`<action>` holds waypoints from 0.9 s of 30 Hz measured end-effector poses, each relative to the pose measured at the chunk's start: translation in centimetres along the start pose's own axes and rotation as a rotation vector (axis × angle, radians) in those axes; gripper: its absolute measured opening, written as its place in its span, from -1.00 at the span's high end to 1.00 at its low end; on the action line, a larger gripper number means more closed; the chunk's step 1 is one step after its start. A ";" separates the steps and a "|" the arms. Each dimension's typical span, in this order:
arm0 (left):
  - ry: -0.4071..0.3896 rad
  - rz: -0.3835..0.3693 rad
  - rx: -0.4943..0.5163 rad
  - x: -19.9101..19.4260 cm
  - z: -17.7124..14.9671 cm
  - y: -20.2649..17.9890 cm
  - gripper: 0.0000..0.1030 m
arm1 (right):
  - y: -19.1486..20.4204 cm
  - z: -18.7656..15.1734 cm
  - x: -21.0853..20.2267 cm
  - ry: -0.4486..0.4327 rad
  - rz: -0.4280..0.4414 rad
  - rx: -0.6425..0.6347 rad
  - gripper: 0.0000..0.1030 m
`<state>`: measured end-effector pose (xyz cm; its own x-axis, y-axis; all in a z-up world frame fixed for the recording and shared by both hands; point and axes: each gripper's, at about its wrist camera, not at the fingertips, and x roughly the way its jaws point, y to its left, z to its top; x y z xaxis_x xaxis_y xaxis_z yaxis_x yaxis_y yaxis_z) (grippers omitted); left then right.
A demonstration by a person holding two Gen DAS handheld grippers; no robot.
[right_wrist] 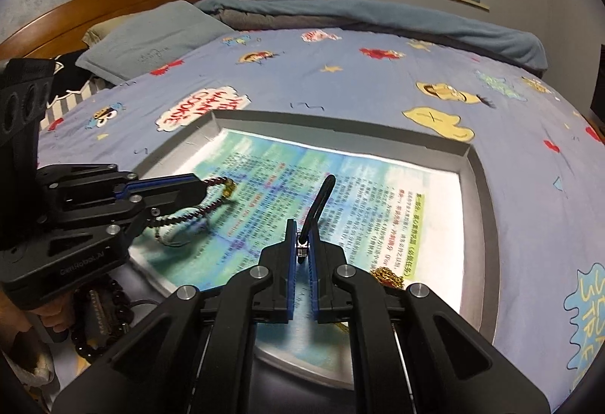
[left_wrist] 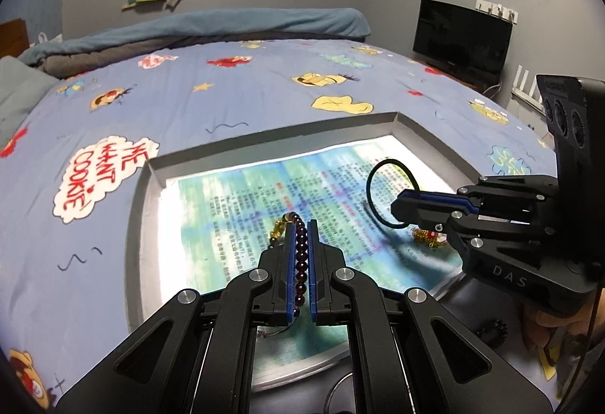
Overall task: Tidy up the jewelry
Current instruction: 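Lower both held items into the grey box and open both tools, then withdraw both tools from the box back to the jewelry pile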
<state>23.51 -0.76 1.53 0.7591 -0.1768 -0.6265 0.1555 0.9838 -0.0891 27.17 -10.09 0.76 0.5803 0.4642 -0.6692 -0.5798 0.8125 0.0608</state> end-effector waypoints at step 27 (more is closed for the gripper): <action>-0.151 0.024 -0.068 -5.4 -2.7 0.2 -0.63 | -1.6 -4.4 -5.5 -0.200 -0.054 0.086 -0.21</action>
<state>17.75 0.48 2.75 0.8492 -0.1504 -0.5062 0.0968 0.9867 -0.1308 22.43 -15.52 1.12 0.7163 0.4725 -0.5134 -0.4986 0.8614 0.0972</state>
